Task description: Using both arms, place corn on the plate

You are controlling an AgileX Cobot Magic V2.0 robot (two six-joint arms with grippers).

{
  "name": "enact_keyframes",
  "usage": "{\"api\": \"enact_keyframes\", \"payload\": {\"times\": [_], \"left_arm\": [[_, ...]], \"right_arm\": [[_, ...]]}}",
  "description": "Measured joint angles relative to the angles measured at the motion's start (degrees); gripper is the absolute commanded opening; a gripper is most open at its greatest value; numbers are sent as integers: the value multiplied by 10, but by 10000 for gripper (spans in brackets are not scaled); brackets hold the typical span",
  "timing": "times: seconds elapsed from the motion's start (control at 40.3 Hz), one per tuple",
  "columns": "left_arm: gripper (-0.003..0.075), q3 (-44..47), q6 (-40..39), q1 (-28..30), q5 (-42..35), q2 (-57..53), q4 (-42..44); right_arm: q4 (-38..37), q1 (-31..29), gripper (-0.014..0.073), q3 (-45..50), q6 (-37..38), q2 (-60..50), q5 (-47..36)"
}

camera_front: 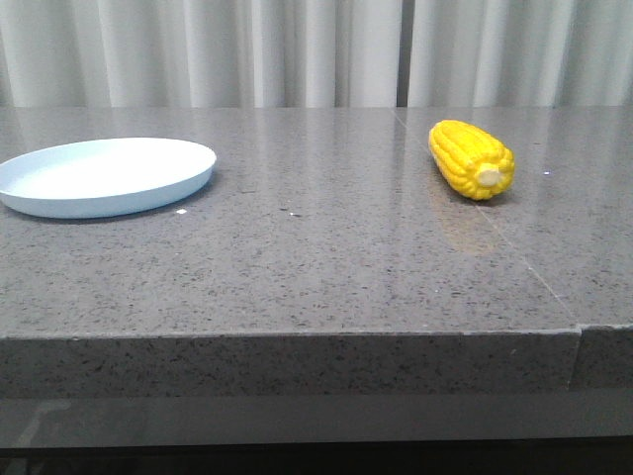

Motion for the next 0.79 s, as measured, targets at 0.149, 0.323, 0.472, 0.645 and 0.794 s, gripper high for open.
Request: {"api": "enact_keyframes", "payload": {"times": [0.149, 0.323, 0.472, 0.645, 0.794], "left_arm": [[-20, 0, 0, 0, -110, 0, -3], [-20, -33, 0, 0, -124, 0, -3], [-20, -121, 0, 0, -32, 13, 0], [-20, -213, 0, 0, 78, 117, 0], [-20, -247, 0, 0, 94, 208, 0]], "right_arm": [[0, 0, -90, -8, 0, 0, -13], [0, 0, -90, -77, 0, 0, 0], [0, 0, -90, -166, 0, 19, 68], [26, 0, -90, -250, 0, 121, 118], [50, 0, -90, -291, 0, 211, 120]]}}
